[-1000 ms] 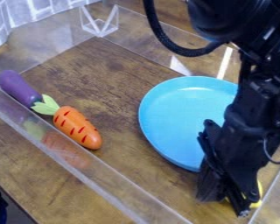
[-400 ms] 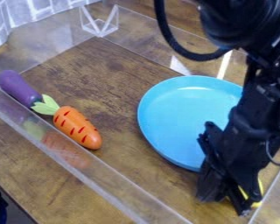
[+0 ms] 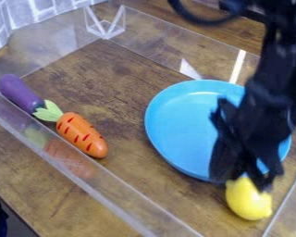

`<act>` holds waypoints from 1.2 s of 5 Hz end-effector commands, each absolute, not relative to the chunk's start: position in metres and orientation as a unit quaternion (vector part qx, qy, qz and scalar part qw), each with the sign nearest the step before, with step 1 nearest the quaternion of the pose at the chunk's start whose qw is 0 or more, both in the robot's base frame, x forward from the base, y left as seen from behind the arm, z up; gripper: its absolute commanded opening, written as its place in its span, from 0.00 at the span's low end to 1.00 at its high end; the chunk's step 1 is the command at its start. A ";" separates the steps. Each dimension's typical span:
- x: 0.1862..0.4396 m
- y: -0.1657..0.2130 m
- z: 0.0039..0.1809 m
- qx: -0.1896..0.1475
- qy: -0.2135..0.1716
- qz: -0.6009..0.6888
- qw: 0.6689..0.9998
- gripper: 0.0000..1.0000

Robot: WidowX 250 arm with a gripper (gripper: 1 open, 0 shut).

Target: Put the lemon on the blue tray

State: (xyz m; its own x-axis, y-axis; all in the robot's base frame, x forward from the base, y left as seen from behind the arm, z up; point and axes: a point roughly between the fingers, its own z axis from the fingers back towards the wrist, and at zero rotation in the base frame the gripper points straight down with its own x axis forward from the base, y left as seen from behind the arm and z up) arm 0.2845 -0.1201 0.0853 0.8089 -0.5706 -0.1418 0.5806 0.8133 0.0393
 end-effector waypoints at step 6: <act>0.267 -0.146 0.048 0.022 0.035 -0.314 0.948 1.00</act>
